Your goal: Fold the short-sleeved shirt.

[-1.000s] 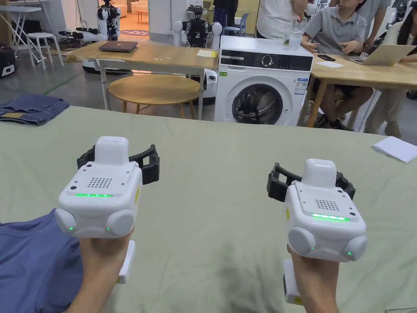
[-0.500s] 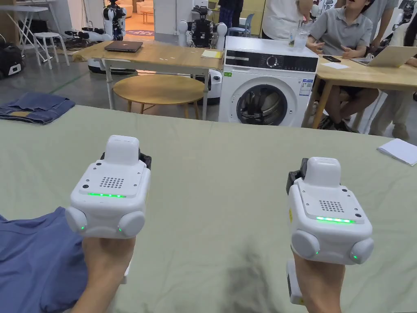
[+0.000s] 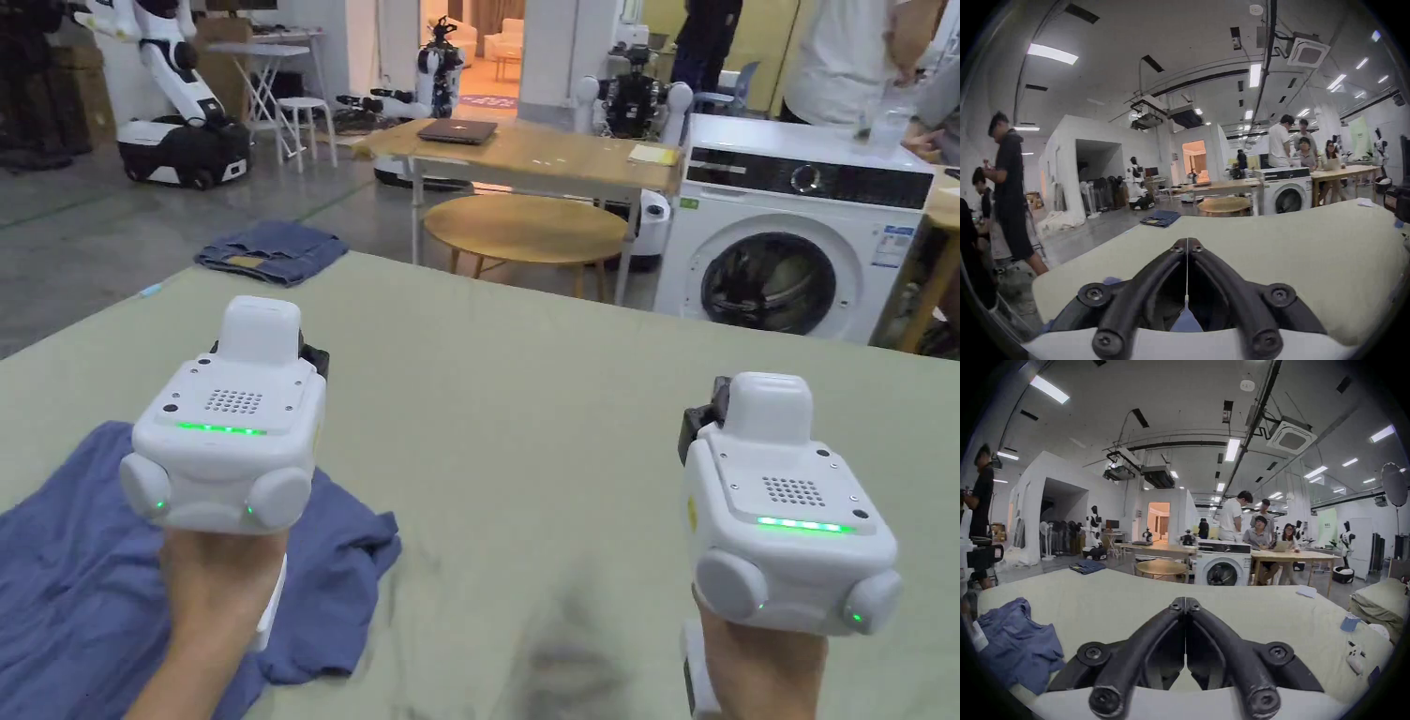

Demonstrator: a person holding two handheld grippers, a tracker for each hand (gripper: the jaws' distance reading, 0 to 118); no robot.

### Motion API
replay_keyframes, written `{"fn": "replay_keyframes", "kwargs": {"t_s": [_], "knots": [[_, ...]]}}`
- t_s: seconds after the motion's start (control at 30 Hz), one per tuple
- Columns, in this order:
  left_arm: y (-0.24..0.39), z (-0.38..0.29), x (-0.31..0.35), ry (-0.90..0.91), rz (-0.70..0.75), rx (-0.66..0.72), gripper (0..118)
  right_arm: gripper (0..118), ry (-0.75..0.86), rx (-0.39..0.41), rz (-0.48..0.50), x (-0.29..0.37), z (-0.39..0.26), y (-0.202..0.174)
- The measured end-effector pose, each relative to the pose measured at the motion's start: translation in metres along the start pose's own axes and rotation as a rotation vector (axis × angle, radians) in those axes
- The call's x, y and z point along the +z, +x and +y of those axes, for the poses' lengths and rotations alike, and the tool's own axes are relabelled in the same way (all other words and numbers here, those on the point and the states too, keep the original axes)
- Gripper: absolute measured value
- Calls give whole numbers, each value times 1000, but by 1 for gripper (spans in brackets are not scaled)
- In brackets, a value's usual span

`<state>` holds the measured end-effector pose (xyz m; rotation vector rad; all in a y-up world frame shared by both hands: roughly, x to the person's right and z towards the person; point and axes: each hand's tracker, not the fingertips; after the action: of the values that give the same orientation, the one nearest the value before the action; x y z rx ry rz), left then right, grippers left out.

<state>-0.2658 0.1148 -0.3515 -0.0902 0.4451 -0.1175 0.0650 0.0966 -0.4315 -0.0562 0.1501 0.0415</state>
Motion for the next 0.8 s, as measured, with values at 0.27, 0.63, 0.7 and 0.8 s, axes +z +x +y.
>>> {"fn": "replay_keyframes", "kwargs": {"t_s": [0.27, 0.63, 0.7, 0.8], "knots": [[-104, -20, 3, -199, 135, -18, 0, 0, -68, -41, 183, -13, 2, -84], [-171, -86, -45, -840, -73, 163, 0, 0, -128, 31, 280, -23, -19, -128], [-175, -100, -53, -910, -93, 173, 12, 0, -140, 40, 278, -25, -23, -126], [-173, -115, -63, -950, -106, 188, 52, 0, -160, 53, 269, -27, -29, -120]]}}
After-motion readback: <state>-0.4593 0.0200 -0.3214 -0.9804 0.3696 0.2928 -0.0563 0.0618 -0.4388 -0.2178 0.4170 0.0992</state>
